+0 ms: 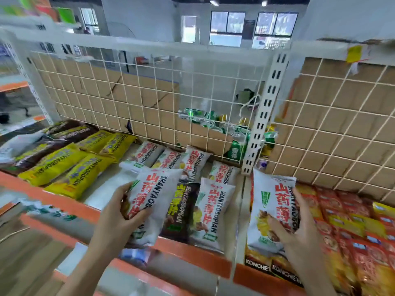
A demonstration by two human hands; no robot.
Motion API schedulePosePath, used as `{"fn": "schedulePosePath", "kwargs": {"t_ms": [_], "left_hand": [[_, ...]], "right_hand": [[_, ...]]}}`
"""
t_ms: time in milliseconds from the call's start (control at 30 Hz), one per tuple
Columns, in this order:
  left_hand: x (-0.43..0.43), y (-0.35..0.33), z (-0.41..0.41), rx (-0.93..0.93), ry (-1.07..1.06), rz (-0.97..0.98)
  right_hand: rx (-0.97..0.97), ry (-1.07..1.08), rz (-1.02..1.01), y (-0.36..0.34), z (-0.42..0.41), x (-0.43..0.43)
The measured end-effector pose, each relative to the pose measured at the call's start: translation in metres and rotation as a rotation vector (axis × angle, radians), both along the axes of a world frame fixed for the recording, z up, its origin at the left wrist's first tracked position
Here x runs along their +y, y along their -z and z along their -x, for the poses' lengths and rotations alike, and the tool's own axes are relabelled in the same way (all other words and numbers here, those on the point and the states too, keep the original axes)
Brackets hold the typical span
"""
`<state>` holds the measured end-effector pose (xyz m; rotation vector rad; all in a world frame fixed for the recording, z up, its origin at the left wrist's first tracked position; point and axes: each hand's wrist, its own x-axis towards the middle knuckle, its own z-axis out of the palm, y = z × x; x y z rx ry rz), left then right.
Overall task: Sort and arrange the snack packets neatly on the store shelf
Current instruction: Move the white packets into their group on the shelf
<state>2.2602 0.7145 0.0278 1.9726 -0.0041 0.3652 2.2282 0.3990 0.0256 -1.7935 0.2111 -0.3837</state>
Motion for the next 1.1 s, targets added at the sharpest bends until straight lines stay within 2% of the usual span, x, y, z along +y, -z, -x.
{"fn": "schedulePosePath", "kwargs": {"t_ms": [200, 467, 667, 833, 1000, 1100], "left_hand": [[0.072, 0.008, -0.008, 0.030, -0.068, -0.006], [0.115, 0.025, -0.019, 0.088, -0.122, -0.012], [0.120, 0.029, -0.035, 0.106, -0.163, -0.020], [0.122, 0.033, -0.056, 0.136, -0.131, 0.001], [0.129, 0.046, -0.086, 0.138, -0.112, -0.056], [0.135, 0.047, -0.110, 0.131, -0.030, -0.081]], "right_hand": [[-0.017, -0.034, 0.089, -0.002, -0.019, 0.076], [0.017, -0.072, 0.195, -0.001, -0.042, 0.116], [0.054, -0.104, 0.178, -0.009, -0.069, 0.129], [0.050, -0.168, 0.080, 0.001, -0.090, 0.141], [0.064, -0.139, 0.037, 0.012, -0.104, 0.154], [0.070, -0.063, 0.060, 0.012, -0.110, 0.169]]}}
